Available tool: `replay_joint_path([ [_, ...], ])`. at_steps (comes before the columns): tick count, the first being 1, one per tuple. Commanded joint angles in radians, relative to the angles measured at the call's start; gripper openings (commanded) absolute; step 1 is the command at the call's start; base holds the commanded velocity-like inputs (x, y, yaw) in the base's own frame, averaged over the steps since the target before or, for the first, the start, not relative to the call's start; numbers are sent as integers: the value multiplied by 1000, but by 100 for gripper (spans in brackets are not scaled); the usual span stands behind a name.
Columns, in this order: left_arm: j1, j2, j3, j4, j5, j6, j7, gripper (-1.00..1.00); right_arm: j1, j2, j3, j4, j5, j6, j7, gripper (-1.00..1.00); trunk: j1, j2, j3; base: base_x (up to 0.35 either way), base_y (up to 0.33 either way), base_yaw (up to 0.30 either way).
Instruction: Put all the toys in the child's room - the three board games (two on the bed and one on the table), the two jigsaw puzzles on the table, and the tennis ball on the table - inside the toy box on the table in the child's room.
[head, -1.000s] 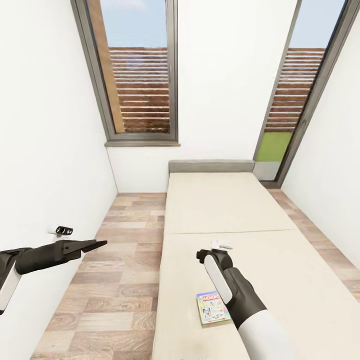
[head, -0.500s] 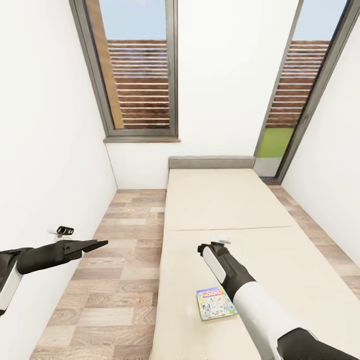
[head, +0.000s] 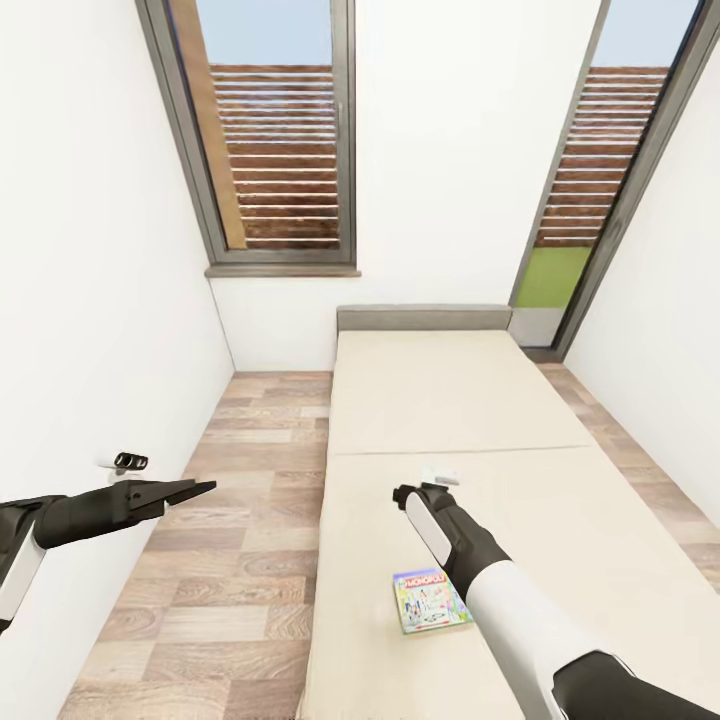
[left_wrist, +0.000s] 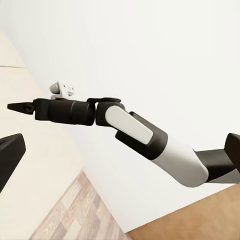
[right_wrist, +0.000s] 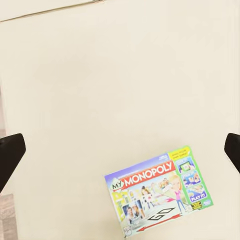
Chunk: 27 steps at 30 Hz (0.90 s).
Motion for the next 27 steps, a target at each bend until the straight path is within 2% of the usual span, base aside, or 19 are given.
replay_joint_path([
  [1, -1, 0, 0, 0, 0, 11, -2, 100, -1, 0, 3, 0, 0, 0, -8, 100, 1, -2, -4, 0, 0, 0],
  [8, -1, 0, 0, 0, 1, 11, 0, 100, 0, 0, 3, 0, 22, -6, -7, 100, 1, -2, -15, 0, 0, 0],
  [27, -1, 0, 0, 0, 1, 10, 0, 100, 0, 0, 3, -1, 26, -7, -6, 100, 1, -2, -47, 0, 0, 0],
])
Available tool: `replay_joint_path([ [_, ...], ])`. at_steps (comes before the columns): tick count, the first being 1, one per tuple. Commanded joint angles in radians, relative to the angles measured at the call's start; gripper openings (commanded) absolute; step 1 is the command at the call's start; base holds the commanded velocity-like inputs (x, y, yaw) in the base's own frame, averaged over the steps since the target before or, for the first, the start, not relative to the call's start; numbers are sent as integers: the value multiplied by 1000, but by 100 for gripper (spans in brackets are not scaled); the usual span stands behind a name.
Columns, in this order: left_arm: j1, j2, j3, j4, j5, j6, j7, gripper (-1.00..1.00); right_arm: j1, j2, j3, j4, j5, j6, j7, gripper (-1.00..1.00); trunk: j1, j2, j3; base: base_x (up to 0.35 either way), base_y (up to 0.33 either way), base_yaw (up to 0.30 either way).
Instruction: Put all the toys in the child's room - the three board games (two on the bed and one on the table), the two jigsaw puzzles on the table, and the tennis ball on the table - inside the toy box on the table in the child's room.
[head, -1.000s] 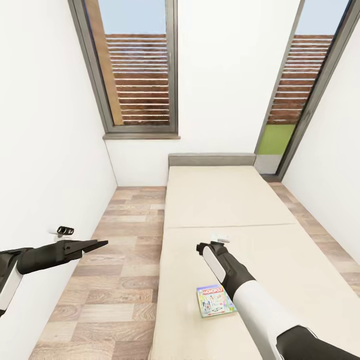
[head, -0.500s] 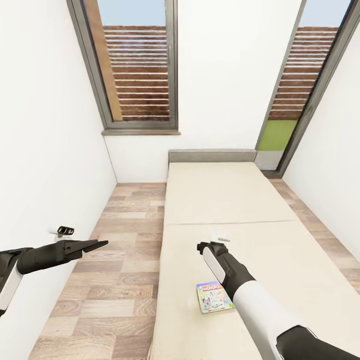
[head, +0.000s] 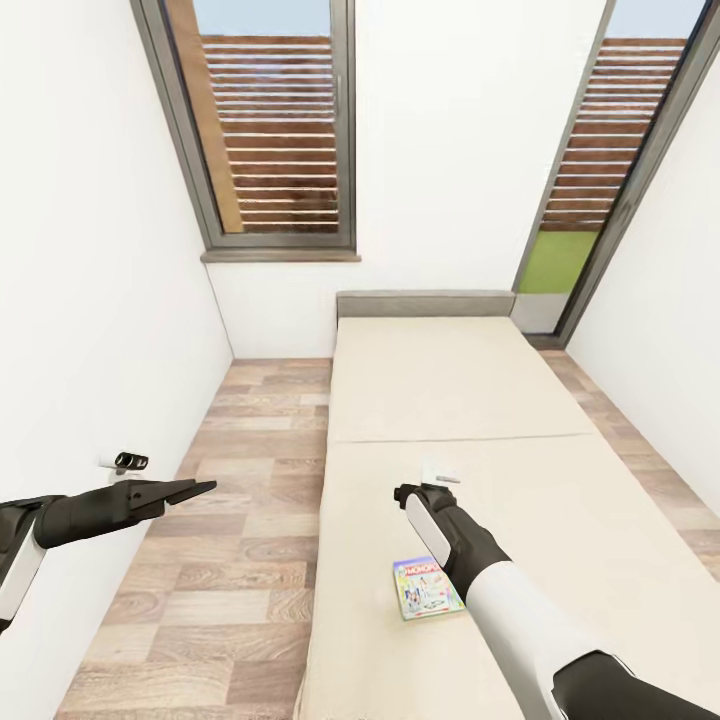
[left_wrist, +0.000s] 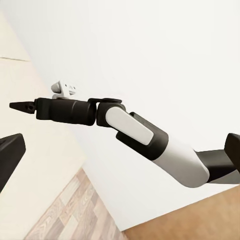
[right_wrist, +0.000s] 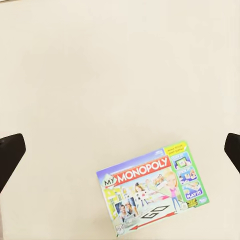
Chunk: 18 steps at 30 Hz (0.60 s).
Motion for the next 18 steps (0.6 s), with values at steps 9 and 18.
replay_joint_path([
  [9, -1, 0, 0, 0, 0, 11, -3, 100, -1, 0, 3, -1, -6, 4, -8, 100, 1, -2, -17, 0, 0, 0],
  [18, -1, 0, 0, -9, 1, 12, -5, 100, -1, 0, 2, -1, -6, 2, -8, 100, 1, -2, -32, 0, 0, 0],
])
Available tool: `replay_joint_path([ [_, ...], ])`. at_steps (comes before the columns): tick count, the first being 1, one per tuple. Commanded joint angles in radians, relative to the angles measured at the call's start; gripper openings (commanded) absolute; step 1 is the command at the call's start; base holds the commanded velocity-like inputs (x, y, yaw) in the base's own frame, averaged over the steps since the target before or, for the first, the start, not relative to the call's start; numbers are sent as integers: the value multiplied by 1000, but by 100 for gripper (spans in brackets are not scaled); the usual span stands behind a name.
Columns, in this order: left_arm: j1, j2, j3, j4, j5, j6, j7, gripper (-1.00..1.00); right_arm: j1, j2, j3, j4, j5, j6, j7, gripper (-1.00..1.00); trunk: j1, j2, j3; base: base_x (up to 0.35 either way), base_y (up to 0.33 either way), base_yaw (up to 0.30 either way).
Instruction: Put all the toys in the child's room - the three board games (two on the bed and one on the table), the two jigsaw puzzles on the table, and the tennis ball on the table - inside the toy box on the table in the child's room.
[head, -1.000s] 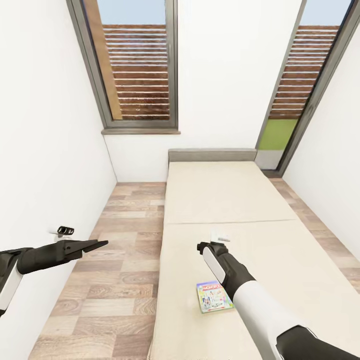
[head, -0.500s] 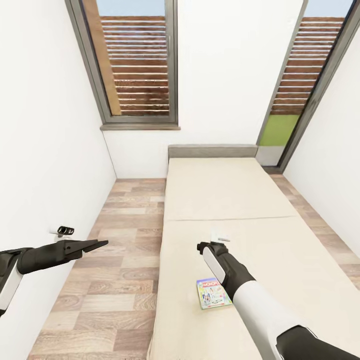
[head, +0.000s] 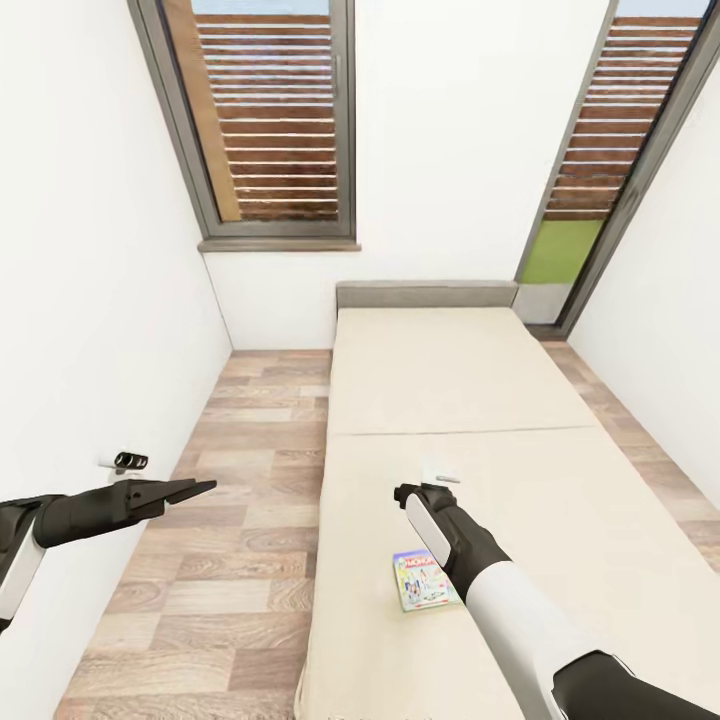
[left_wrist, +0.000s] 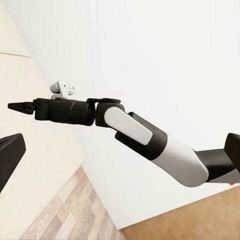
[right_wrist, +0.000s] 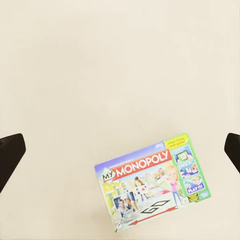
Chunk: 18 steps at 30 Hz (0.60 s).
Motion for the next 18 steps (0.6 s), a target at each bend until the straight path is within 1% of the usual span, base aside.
replay_joint_path([
  [1, 0, 0, 0, -2, 0, 11, -4, 100, -1, 0, 3, -1, -6, 3, -8, 100, 1, -2, -4, 0, 0, 0],
  [18, 0, 0, 0, -11, -1, 12, -4, 100, -1, 0, 2, -1, -5, 2, -7, 100, 1, -2, -32, 0, 0, 0],
])
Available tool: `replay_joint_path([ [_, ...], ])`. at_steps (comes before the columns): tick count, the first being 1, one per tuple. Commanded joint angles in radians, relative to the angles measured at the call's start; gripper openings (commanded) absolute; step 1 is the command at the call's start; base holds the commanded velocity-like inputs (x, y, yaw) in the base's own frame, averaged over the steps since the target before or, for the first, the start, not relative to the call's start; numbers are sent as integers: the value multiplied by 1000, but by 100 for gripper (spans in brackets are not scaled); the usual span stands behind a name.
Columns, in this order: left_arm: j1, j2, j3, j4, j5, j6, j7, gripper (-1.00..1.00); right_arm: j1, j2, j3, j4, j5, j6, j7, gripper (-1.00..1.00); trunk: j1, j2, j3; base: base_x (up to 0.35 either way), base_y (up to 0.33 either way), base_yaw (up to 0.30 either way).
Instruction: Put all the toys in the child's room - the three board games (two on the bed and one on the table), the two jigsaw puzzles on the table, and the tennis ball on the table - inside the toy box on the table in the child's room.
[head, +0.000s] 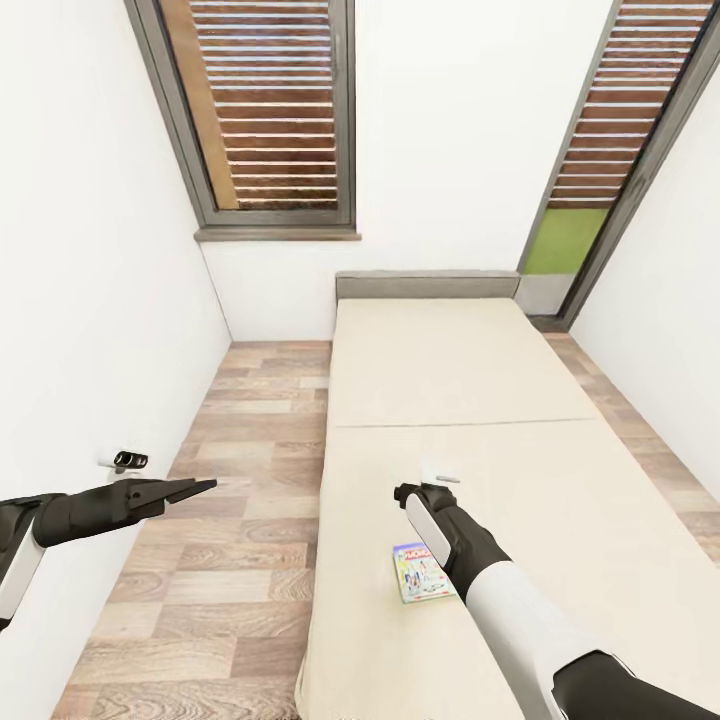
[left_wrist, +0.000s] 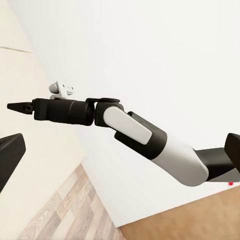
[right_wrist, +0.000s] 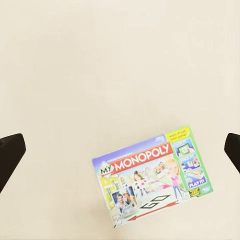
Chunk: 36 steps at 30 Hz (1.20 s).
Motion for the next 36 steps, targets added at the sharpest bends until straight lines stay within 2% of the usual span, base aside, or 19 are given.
replay_joint_path([
  [1, -1, 0, 0, 0, 0, 10, -4, 100, -1, 0, 3, -1, -6, 3, -8, 100, 1, -2, -4, 0, 0, 0],
  [6, -1, 0, 0, 0, 0, 10, -4, 100, -1, 0, 2, -1, -7, 3, -8, 100, 1, -2, -12, 0, 0, 0],
  [11, 0, -1, 0, 0, 0, 10, -4, 100, -1, -22, 0, -1, -8, -11, -8, 100, 1, -2, -20, 0, 0, 0],
  [19, 0, -1, -1, 0, 0, 9, -4, 100, -1, -40, 1, 0, -9, -46, 0, 100, 1, -2, -33, 0, 0, 0],
  [36, 0, -14, -2, -2, 1, 9, 22, 100, -1, -46, 1, 1, -9, -49, 12, 100, 1, -2, -61, 0, -2, 0],
])
